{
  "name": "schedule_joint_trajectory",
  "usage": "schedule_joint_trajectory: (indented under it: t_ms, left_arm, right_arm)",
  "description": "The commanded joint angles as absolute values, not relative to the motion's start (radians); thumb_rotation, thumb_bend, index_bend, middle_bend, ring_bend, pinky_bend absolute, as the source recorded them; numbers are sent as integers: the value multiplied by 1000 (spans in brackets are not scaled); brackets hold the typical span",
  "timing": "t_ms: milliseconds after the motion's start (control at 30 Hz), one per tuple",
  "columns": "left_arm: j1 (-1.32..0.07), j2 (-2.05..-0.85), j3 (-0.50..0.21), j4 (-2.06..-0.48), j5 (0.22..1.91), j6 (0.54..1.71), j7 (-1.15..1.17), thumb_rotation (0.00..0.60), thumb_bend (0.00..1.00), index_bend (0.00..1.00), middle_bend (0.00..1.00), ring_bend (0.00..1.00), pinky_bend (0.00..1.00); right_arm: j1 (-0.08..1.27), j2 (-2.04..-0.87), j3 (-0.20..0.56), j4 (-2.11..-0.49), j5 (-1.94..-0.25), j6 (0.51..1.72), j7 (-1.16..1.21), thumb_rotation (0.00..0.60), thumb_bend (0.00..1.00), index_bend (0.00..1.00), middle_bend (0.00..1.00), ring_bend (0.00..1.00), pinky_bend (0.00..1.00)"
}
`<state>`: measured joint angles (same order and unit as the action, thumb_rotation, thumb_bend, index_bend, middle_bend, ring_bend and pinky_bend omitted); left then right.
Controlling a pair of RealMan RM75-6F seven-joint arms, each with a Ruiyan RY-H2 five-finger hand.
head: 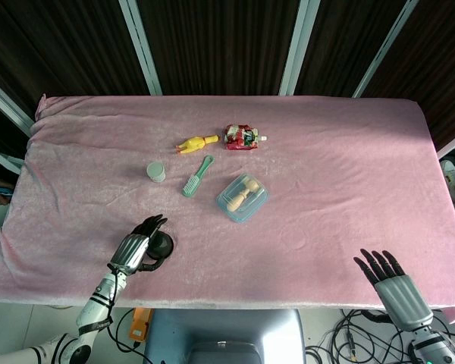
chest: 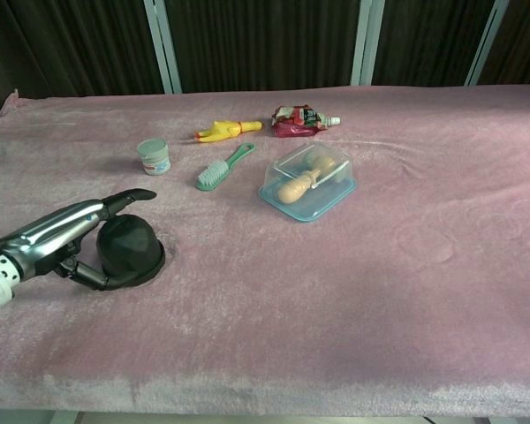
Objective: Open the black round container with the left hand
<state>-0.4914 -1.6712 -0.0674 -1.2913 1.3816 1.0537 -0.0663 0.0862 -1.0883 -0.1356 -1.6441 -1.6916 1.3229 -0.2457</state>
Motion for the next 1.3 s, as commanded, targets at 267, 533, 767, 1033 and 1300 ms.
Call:
schedule_joint_trajectory:
  t_ms: [267, 533, 767, 1033, 1300]
  left_arm:
    - [-490, -1668, -62, -1293, 1381, 1052, -65, 600, 311, 47, 0, 0, 147]
    - [-495, -1666, -59, -1288, 1382, 1039, -71, 600, 313, 76, 6, 2, 148]
    - [-498, -1666, -46, -1290, 1363, 998, -72, 600, 317, 160, 140, 156, 159]
    - [-495, -1683, -40, -1270, 1372, 1002, -92, 600, 316, 266, 381, 448, 457]
    - [-490, -1698, -31, -1236, 1406, 1030, -119, 600, 320, 344, 498, 586, 580]
  right_arm:
    - [89, -1088, -136, -1644, -1692, 1319, -246, 600, 0, 0, 0, 0, 88]
    - [88, -1089, -136, -1646, -1688, 1319, -250, 600, 0, 0, 0, 0, 88]
    - [89, -1087, -137, -1646, -1690, 1318, -248, 600, 0, 0, 0, 0, 88]
    - [90, -1086, -138, -1645, -1692, 1318, -245, 600, 0, 0, 0, 0, 87]
    - [92, -1083, -138, -1646, -1691, 1315, -242, 600, 0, 0, 0, 0, 88]
